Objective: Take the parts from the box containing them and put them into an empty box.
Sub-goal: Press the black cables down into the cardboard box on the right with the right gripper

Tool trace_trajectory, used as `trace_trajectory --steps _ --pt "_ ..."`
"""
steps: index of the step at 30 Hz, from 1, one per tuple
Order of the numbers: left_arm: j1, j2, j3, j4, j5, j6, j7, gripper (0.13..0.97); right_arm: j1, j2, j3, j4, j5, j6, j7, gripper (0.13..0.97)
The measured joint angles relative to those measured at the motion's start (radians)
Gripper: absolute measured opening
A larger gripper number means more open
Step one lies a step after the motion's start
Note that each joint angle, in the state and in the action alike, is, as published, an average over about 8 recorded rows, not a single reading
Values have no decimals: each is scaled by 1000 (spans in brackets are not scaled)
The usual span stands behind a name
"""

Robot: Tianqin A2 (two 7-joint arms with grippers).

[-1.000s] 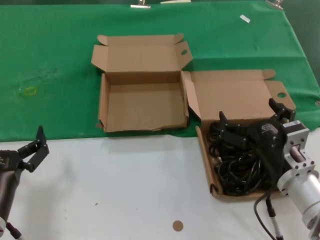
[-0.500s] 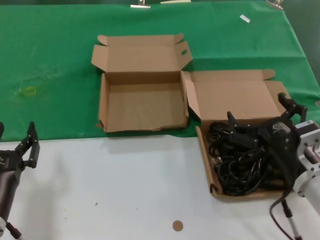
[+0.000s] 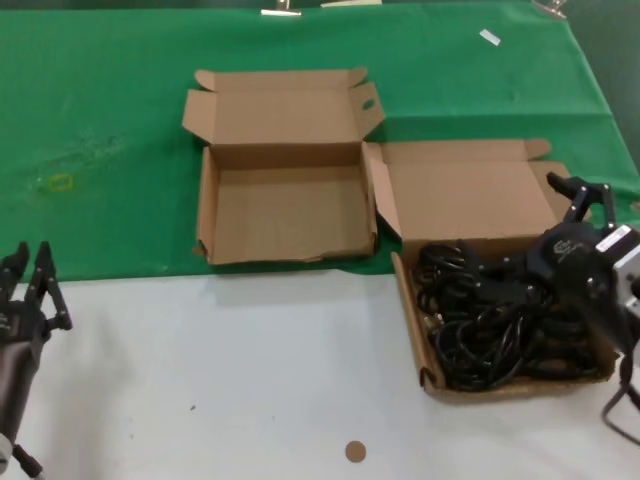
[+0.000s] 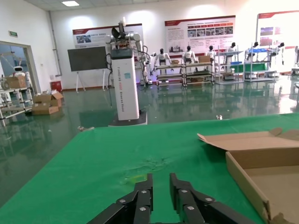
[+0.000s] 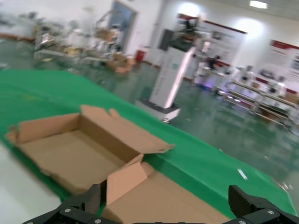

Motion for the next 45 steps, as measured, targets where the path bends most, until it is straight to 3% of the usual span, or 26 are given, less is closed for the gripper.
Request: trace_trajectory --steps 9,20,33,45 --pt "0 0 0 0 0 0 0 180 95 147 -18 -57 -51 -244 -1 966" --pt "0 0 0 0 0 0 0 144 289 223 -36 -170 -78 -614 -101 966" --pt "0 0 0 0 0 0 0 144 508 222 -109 -308 -124 -998 -227 966" --pt "0 0 0 0 0 0 0 144 659 162 -177 -428 -235 -1139 -309 966"
